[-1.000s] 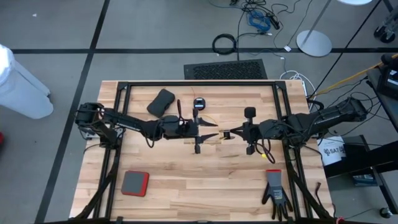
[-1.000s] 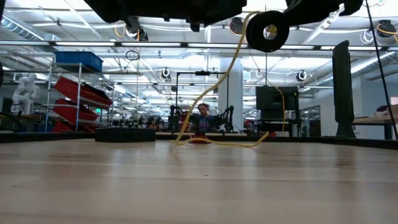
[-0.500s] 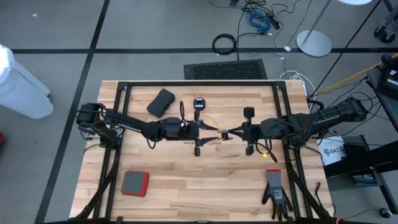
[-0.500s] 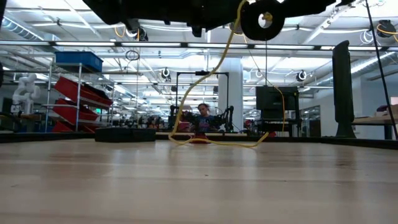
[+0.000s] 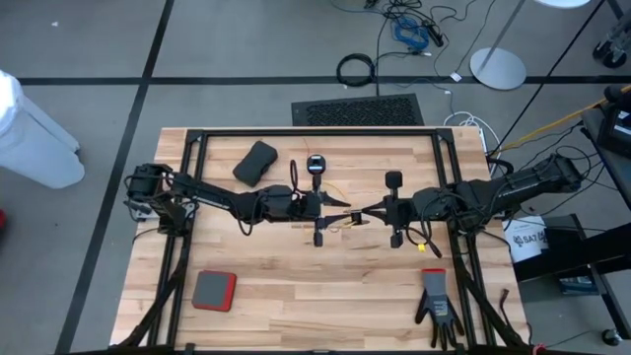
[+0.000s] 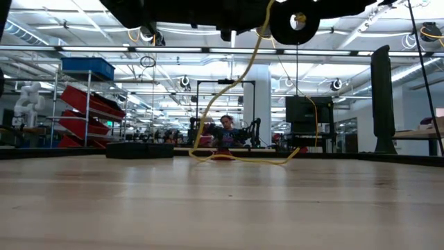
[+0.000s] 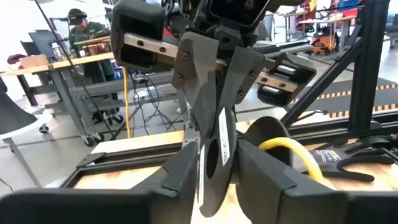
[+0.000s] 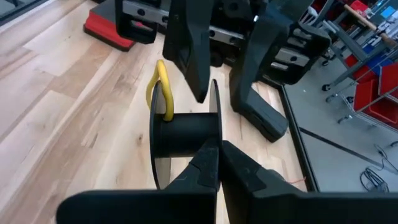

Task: Coil cords
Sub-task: Coil the yellow wire onto the black spool

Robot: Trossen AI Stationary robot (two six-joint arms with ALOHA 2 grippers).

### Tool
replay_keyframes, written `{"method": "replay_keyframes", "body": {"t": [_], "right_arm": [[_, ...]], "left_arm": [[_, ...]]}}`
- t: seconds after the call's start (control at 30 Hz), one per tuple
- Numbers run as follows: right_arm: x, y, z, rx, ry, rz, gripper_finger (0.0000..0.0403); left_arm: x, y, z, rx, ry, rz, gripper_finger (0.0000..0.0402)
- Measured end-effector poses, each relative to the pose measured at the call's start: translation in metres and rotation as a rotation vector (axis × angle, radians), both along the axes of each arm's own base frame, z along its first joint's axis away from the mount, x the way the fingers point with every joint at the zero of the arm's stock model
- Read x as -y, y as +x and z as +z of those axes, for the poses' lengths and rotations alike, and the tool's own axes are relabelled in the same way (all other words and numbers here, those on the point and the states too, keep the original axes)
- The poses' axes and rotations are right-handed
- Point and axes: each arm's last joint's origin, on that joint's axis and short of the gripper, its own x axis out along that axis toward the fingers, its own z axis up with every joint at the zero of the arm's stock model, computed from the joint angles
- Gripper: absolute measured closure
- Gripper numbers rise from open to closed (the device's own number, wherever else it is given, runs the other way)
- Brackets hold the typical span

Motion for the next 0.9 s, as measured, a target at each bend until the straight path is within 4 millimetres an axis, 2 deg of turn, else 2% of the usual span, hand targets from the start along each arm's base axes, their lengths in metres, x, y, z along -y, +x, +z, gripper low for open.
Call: {"method": "replay_keyframes", "body": {"t": [0.2, 0.37, 0.73, 0.9], "right_arm": [[0.000, 0.000, 0.001, 0.006, -0.006, 0.003, 0.0403], [-0.001, 0.000, 0.001, 0.007, -0.003, 0.023, 0.0403], [0.000, 0.000, 0.001, 0.006, -0.004, 0.016, 0.0402], [0.002, -0.001, 0.002, 0.023, -0.017, -0.055, 0.0380]], "left_arm": [[0.000, 0.000, -0.002, -0.018, 0.025, -0.009, 0.0356], [-0.003, 0.000, -0.002, -0.022, 0.028, -0.021, 0.0388], [-0.007, 0.000, -0.002, -0.026, 0.058, -0.013, 0.0398], [-0.012, 0.000, -0.002, -0.028, 0.059, 0.007, 0.0400]]}}
